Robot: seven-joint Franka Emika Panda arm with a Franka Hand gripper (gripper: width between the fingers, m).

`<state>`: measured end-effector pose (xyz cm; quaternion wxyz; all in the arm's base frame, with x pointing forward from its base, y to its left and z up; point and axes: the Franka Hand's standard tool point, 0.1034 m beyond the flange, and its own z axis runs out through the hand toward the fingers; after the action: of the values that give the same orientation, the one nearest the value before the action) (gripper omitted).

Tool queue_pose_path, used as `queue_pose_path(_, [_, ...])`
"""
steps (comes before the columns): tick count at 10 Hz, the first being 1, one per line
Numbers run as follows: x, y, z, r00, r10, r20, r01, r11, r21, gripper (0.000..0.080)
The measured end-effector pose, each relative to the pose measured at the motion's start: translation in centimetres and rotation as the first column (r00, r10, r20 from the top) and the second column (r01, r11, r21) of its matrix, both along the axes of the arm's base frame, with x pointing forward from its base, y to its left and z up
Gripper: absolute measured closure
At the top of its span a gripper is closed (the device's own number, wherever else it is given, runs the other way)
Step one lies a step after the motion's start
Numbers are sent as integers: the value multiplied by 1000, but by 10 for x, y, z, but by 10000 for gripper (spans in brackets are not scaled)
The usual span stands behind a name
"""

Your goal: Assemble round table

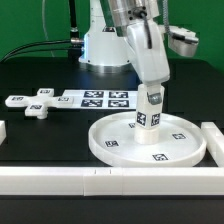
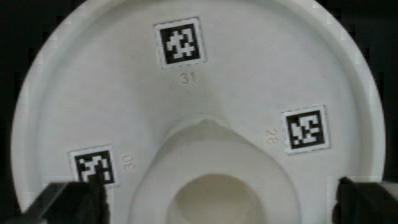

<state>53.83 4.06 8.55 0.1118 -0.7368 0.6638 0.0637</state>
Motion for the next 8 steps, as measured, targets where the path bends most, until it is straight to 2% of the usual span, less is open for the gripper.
queue_pose_path(3, [0, 0, 0, 973, 225, 56, -224, 974, -19, 151])
queue_pose_path(4, [0, 2, 1, 940, 335, 63, -333, 942, -40, 151])
queue_pose_path(6, [4, 9, 5, 790, 608, 76, -598, 792, -123, 151])
queue_pose_path(8, [5, 14, 6, 649, 755, 90, -740, 654, -155, 151])
